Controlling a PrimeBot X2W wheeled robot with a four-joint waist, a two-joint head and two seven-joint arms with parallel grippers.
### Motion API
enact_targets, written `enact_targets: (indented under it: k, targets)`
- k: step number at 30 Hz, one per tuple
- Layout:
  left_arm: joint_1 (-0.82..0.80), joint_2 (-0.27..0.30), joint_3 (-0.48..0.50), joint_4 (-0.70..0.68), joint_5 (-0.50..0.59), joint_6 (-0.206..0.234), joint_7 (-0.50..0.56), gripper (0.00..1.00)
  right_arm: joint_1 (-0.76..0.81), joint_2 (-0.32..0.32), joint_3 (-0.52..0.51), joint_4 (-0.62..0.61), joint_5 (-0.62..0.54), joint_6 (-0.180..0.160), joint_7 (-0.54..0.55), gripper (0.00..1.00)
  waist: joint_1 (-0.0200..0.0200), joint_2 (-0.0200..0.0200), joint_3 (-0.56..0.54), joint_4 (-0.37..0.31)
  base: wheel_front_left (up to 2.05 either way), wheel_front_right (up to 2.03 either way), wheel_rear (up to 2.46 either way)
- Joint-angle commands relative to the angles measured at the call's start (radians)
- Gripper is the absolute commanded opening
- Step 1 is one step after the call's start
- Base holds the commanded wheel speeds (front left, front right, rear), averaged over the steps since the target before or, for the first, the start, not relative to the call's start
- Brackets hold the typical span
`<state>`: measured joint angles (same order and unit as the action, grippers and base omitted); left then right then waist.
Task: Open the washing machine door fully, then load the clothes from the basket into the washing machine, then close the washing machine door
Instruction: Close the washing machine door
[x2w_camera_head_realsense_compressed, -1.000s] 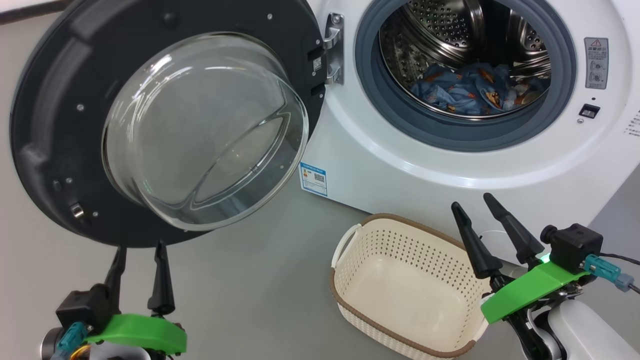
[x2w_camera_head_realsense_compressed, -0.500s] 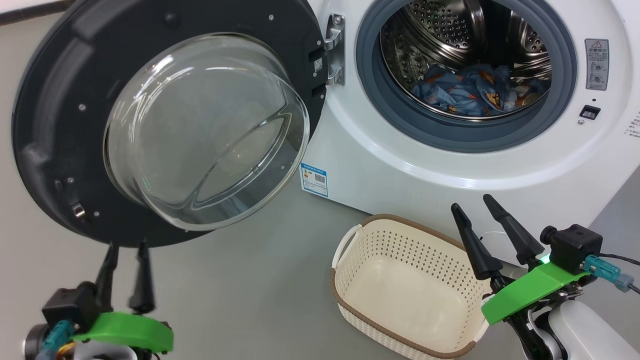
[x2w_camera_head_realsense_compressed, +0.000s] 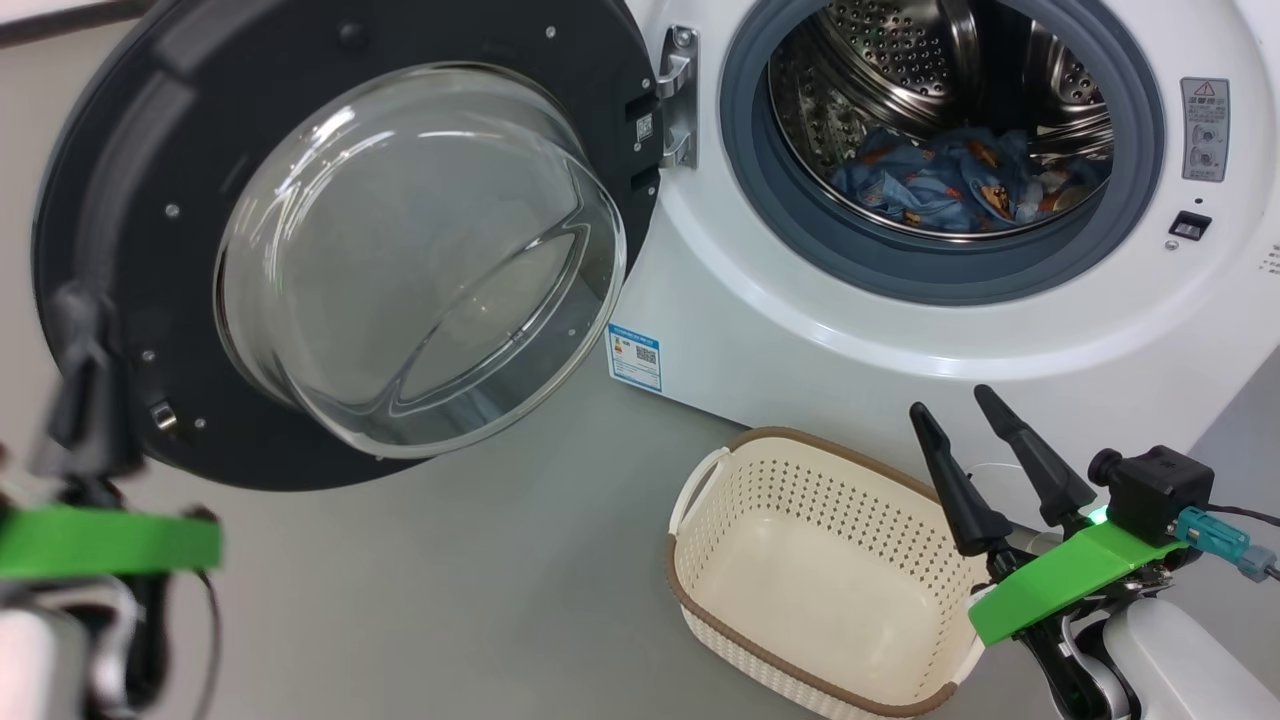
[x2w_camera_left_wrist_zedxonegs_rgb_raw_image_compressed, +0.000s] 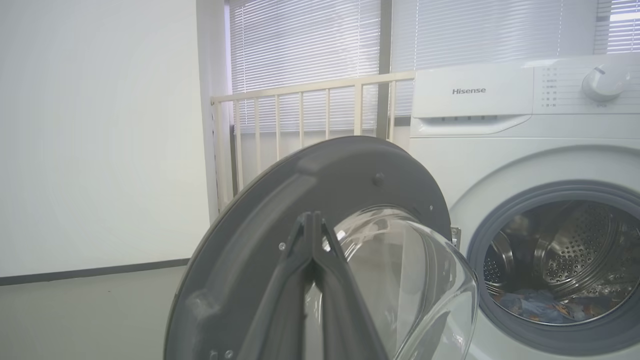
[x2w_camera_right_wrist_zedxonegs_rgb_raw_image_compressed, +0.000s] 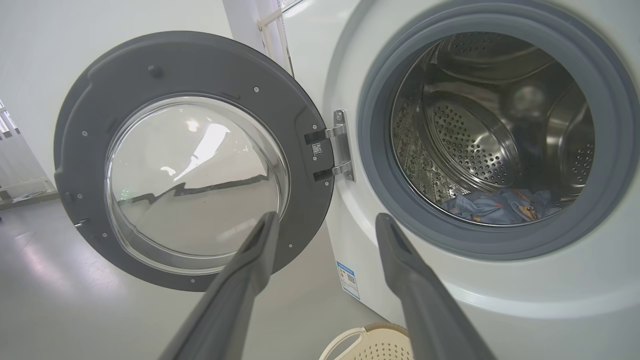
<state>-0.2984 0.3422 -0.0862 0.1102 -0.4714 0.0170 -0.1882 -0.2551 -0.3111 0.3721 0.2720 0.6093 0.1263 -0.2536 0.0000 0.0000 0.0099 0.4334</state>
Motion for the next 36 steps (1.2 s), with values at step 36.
enact_targets:
  k: [36]
  targets:
    - [-0.557, 0.316, 0.682, 0.713, -0.929, -0.146, 0.315, 0.00, -0.113, -0.175, 0.095, -0.029, 0.019, 0.004, -0.008, 1.00, 0.0000, 0.0000, 0.152, -0.203, 0.00, 0.00, 0.00]
